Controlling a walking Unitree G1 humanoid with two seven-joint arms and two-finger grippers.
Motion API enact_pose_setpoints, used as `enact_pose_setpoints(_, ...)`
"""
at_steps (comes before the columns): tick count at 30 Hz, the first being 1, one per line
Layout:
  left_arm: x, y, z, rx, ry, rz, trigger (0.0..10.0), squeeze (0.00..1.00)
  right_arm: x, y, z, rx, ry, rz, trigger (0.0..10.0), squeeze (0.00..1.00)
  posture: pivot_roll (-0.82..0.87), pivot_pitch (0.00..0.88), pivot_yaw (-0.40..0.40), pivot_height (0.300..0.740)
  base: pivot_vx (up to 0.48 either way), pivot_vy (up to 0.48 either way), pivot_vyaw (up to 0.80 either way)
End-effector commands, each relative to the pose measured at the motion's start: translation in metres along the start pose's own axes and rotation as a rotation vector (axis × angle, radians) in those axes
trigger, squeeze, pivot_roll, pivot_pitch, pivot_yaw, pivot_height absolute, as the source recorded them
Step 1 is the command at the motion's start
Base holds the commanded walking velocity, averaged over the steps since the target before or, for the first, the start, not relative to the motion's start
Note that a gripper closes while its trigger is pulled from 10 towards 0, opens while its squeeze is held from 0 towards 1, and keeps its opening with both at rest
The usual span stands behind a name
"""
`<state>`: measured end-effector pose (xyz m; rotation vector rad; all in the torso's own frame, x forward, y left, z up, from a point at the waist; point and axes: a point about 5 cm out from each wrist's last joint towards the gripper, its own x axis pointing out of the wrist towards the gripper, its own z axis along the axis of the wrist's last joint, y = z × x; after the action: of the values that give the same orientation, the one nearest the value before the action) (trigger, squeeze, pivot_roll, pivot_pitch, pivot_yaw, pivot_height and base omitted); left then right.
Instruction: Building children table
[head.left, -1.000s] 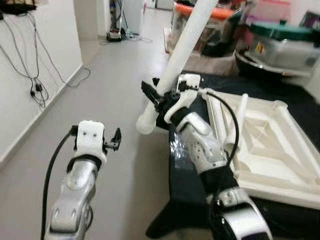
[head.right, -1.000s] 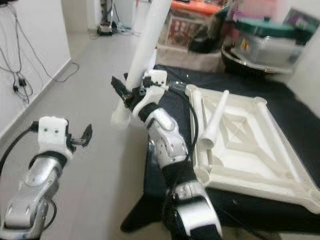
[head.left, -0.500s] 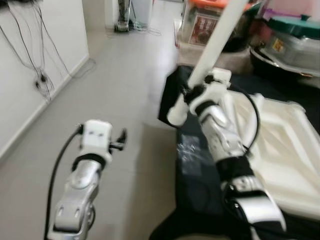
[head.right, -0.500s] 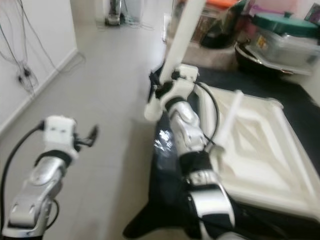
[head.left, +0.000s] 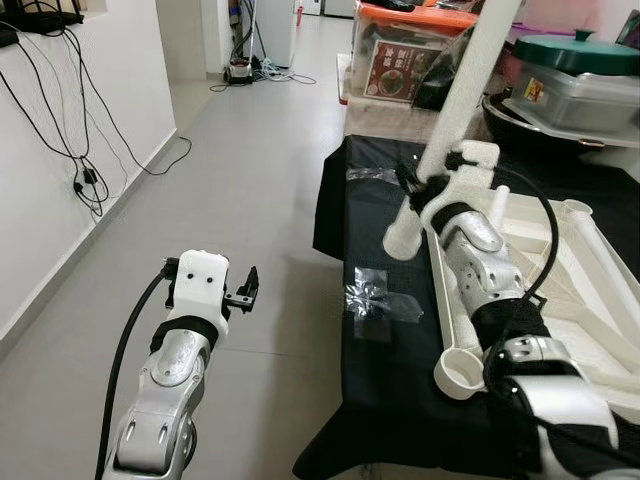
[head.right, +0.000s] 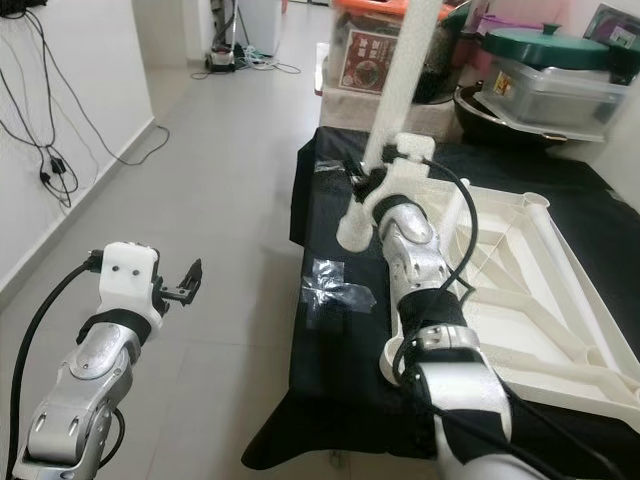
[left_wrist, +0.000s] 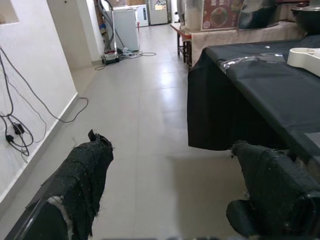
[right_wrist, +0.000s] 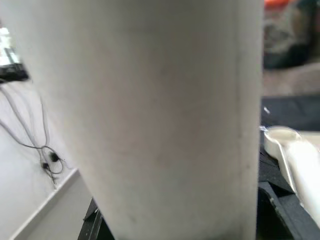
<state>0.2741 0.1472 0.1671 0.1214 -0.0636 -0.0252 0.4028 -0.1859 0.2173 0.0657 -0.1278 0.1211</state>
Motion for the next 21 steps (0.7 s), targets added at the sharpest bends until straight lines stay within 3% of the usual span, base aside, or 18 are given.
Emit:
enact_pose_setpoints(1,0.001,-0.003,-0.003,-0.003,0.009,-0.005,10.0,0.00,0.002,-0.001,0.003,-0.007,-0.020,-0.010,10.0,0.00,0.13,0.000,-0.113,0.740,0.000,0.000,0.00)
enact_pose_setpoints(11,-0.001,0.000,-0.003,-0.001,0.011,0.007,10.0,0.00,0.001,-0.019,0.002,-0.037,0.003,-0.083,10.0,0.00,0.14,0.000,-0.123,0.740,0.000,0.000,0.00)
enact_pose_setpoints(12,-0.002,0.000,-0.003,0.000,0.012,0.010,10.0,0.00,-0.001,-0.029,0.005,-0.036,0.005,-0.117,10.0,0.00,0.14,0.000,-0.127,0.740,0.000,0.000,0.00)
enact_pose_setpoints(13,-0.002,0.000,-0.003,0.000,0.012,0.010,10.0,0.00,-0.001,-0.029,0.005,-0.036,0.005,-0.117,10.0,0.00,0.14,0.000,-0.127,0.740,0.000,0.000,0.00)
enact_pose_setpoints(15,-0.003,0.001,-0.004,-0.001,0.013,0.015,10.0,0.00,-0.006,-0.050,0.010,0.000,0.004,-0.184,10.0,0.00,0.13,0.000,-0.118,0.740,0.000,0.000,0.00)
enact_pose_setpoints(21,-0.001,-0.002,-0.008,0.003,0.025,-0.003,10.0,0.00,-0.013,-0.075,0.018,0.085,-0.018,-0.243,10.0,0.00,0.10,0.000,-0.095,0.740,0.000,0.000,0.00)
